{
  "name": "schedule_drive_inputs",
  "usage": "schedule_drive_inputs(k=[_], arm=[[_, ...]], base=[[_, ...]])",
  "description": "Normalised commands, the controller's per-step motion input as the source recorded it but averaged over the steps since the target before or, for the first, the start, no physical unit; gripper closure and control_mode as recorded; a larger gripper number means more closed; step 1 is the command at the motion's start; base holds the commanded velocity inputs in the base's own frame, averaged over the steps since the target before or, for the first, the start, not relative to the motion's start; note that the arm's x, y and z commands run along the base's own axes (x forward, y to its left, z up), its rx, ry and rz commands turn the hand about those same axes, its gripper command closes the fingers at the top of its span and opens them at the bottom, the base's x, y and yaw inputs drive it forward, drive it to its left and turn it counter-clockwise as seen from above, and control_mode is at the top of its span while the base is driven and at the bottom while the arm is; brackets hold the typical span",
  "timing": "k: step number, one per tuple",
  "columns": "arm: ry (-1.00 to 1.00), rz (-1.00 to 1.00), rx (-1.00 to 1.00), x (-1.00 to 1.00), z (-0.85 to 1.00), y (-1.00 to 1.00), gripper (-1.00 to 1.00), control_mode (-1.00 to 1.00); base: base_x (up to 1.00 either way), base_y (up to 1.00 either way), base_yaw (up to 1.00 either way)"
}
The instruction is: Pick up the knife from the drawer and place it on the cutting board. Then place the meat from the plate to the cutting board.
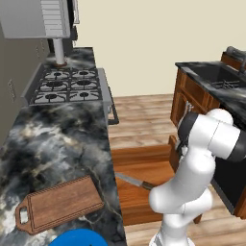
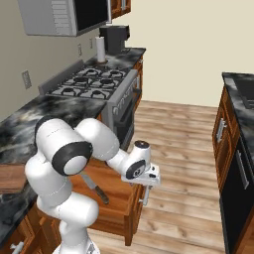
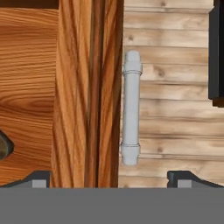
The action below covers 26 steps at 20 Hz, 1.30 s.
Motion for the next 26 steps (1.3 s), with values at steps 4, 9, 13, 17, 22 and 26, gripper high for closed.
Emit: schedule_drive_inputs(k=[4, 9, 13, 17, 22, 26], arm=[[0.0, -0.2, -0.02, 0.06, 1.0, 0.05, -1.0, -1.0], [0.0, -0.23, -0.04, 0.01, 1.0, 0.09, -1.0, -1.0], [0.0, -0.16, -0.02, -0.01, 1.0, 0.13, -1.0, -1.0], [0.0, -0.01, -0.02, -0.15, 0.91, 0.34, -1.0, -1.0], [0.0, 0.11, -0.04, -0.45, 0.44, 0.56, -1.0, -1.0], [0.0, 0.27, -0.08, -0.64, 0.1, 0.75, -1.0, -1.0]], base=[[0.0, 0.0, 0.0], [0.0, 0.0, 0.0], [0.0, 0.0, 0.0], [0.0, 0.0, 0.0], [0.0, 0.0, 0.0], [0.0, 0.0, 0.0]])
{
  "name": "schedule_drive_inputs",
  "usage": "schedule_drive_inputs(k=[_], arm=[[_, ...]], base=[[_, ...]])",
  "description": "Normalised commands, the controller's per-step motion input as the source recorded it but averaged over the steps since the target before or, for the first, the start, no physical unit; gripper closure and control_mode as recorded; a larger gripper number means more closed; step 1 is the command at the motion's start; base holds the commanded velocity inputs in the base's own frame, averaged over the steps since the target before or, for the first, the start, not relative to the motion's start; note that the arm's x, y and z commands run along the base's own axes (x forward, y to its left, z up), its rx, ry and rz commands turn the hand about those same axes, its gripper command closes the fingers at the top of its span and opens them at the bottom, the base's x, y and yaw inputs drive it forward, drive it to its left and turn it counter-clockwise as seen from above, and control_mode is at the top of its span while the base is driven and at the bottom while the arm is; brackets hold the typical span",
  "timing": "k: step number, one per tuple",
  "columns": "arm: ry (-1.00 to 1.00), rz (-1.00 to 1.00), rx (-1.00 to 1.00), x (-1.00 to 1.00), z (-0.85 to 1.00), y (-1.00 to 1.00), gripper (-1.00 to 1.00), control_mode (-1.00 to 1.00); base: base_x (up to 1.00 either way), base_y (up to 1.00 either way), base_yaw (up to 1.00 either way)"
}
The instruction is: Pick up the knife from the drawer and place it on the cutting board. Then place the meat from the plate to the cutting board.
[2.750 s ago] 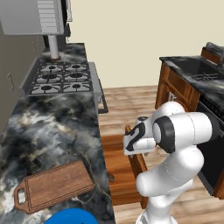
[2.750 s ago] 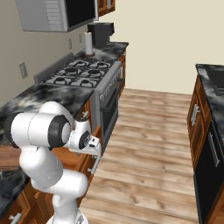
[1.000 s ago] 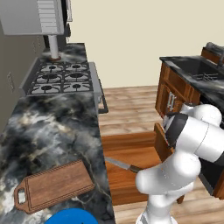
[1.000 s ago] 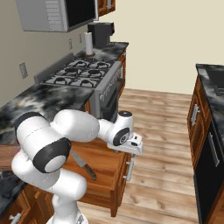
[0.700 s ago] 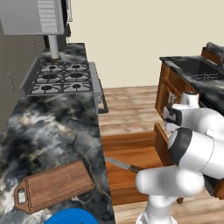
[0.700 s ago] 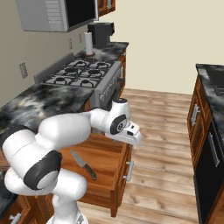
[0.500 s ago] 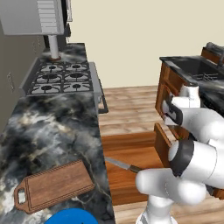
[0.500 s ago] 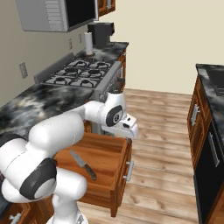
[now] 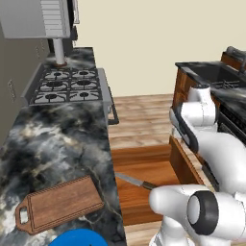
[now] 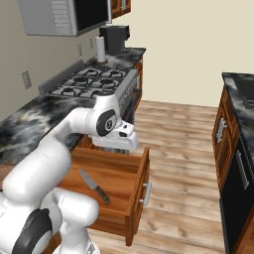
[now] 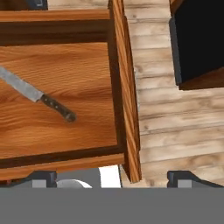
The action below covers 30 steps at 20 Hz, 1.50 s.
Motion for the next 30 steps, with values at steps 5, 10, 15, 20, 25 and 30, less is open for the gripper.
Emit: schedule_drive_inputs(k=[5, 10, 15, 20, 25, 30], arm=[[0.0, 0.33, -0.13, -0.6, 0.07, 0.92, -1.0, -1.0], [-0.02, 0.33, -0.05, -0.32, -0.04, 0.93, -1.0, -1.0], [-0.06, 0.24, 0.0, -0.01, -0.13, 0.58, -1.0, -1.0], [0.0, 0.15, 0.01, 0.03, -0.14, 0.22, -1.0, -1.0], [0.0, 0.0, 0.01, 0.03, -0.02, 0.0, -1.0, -1.0], [0.0, 0.0, 0.1, 0.32, -0.2, 0.0, -1.0, -1.0]], base=[[0.0, 0.0, 0.0], [0.0, 0.0, 0.0], [0.0, 0.0, 0.0], [0.0, 0.0, 0.0], [0.0, 0.0, 0.0], [0.0, 0.0, 0.0]])
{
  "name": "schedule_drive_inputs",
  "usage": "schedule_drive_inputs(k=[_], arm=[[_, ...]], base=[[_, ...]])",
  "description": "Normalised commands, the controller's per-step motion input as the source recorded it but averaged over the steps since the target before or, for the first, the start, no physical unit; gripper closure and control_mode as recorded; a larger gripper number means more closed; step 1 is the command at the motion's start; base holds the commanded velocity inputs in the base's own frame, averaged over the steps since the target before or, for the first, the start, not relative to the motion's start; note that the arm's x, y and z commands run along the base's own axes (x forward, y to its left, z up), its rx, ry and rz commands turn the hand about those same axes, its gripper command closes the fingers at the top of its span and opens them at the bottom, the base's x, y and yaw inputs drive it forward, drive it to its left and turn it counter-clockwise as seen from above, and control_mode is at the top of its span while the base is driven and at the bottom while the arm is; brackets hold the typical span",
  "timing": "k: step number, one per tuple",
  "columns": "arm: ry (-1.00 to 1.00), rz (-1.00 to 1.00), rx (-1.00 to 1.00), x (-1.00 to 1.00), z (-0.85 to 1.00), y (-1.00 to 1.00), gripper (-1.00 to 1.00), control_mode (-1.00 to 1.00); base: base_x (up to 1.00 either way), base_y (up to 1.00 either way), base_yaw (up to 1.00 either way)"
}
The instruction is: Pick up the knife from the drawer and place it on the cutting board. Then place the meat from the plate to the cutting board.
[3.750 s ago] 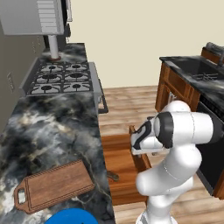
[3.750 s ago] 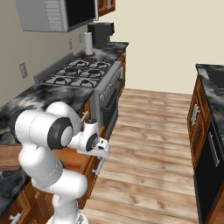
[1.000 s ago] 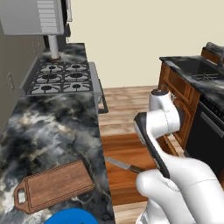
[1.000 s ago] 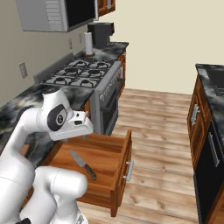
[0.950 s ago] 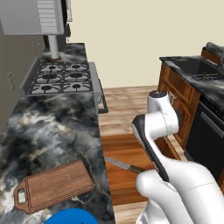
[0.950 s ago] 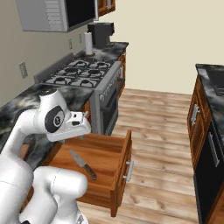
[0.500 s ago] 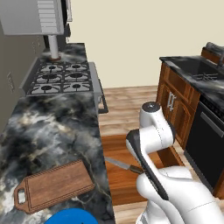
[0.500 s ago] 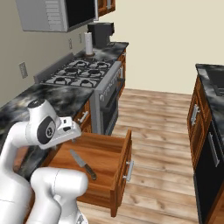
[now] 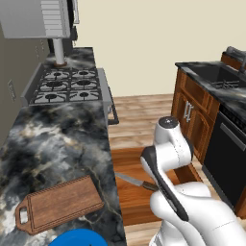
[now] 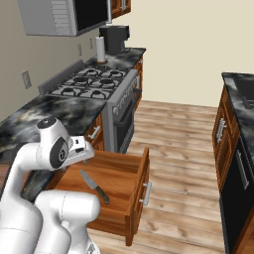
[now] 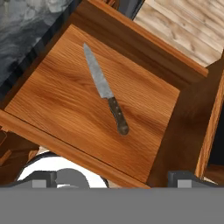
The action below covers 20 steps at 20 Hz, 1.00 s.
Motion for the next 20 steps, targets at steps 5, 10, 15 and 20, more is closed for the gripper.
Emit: schedule_drive_inputs(k=[5, 10, 15, 20], arm=[[0.0, 0.0, 0.14, 0.28, -0.21, 0.0, -1.0, -1.0], [0.01, 0.0, 0.02, 0.29, -0.19, 0.0, -1.0, -1.0], [0.13, 0.0, -0.02, 0.23, -0.22, 0.0, -1.0, -1.0], [0.08, 0.0, -0.01, 0.14, -0.33, 0.0, -1.0, -1.0]], base=[[0.0, 0.0, 0.0], [0.0, 0.0, 0.0], [0.0, 0.0, 0.0], [0.0, 0.0, 0.0]])
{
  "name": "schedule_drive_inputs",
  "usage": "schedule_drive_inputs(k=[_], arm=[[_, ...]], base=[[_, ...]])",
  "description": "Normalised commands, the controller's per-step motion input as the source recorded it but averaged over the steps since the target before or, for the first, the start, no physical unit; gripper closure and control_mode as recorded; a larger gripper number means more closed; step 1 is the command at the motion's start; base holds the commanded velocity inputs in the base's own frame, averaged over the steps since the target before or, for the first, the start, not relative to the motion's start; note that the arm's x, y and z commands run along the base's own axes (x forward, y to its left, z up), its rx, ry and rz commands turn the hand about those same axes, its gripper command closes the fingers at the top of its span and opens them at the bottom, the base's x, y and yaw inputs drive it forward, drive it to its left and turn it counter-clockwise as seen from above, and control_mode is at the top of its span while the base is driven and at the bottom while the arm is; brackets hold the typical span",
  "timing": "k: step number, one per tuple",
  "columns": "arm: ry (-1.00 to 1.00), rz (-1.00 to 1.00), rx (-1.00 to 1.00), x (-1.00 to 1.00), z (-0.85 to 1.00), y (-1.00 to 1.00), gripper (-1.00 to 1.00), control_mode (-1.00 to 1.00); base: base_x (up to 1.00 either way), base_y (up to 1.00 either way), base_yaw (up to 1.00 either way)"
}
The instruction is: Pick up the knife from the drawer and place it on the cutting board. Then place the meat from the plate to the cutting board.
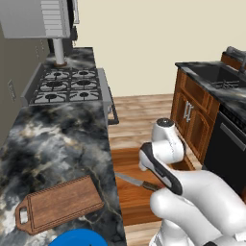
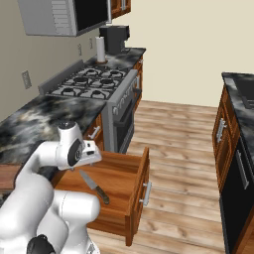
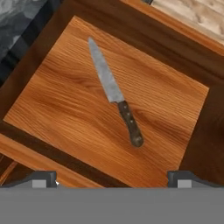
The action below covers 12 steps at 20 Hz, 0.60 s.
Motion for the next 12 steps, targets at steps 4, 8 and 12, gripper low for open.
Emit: schedule_drive_inputs(k=[4, 8, 12], arm=[[0.04, 0.0, -0.03, 0.3, -0.44, 0.0, -1.0, -1.0], [0.07, 0.04, -0.05, 0.24, -0.72, 0.0, -1.0, -1.0], [0.07, 0.04, -0.05, 0.35, -0.68, 0.0, -1.0, -1.0]], base=[[0.0, 0.0, 0.0], [0.0, 0.0, 0.0], [0.0, 0.0, 0.0]])
